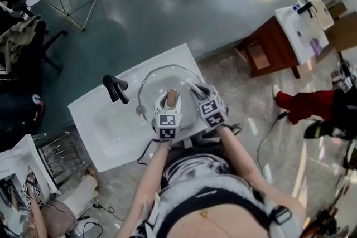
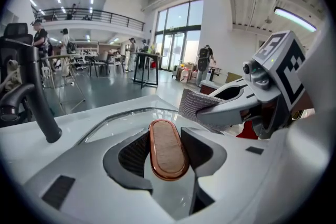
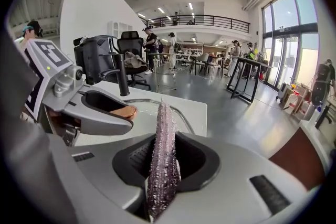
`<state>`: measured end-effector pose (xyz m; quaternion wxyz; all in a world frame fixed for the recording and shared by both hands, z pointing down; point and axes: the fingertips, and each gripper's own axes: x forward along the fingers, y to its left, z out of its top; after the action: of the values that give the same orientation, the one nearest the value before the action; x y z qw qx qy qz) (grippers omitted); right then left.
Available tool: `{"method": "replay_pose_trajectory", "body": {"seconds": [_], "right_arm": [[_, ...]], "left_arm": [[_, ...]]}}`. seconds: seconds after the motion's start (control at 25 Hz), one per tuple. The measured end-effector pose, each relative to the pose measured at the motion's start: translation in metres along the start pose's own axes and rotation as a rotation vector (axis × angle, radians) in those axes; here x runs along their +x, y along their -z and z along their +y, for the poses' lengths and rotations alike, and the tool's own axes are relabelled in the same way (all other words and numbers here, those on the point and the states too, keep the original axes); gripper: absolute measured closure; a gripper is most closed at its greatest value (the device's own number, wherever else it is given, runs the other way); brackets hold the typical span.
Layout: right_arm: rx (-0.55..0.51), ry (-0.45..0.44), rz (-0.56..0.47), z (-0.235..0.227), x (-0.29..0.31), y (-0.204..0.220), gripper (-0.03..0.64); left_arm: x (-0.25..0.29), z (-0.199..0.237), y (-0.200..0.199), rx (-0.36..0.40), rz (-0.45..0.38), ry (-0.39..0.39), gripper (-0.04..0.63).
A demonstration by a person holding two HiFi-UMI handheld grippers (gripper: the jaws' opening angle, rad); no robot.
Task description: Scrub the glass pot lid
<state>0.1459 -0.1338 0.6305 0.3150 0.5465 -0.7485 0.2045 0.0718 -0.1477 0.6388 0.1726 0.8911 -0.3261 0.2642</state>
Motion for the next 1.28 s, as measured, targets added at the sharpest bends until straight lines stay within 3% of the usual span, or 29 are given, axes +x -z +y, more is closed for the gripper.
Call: {"method": "replay_pose_trajectory", "body": {"seconds": [0.2, 0.68, 1.28], "right_arm": [[-0.059, -0.024, 0.032, 0.008, 0.011, 0.005, 0.529], [-0.061, -0.071, 0.038, 0.003, 0.037, -0.009, 0.528], [-0.193, -0.112, 0.048, 0.013, 0.064, -0.034, 0.525]], "left_arm": [[0.000, 0.000, 0.002, -0.015, 0.017, 0.022, 0.410], [0.001, 0.000, 0.002, -0.017, 0.019, 0.026, 0.408], [0.001, -0.001, 0.001, -0.009, 0.010, 0.021, 0.408]]}}
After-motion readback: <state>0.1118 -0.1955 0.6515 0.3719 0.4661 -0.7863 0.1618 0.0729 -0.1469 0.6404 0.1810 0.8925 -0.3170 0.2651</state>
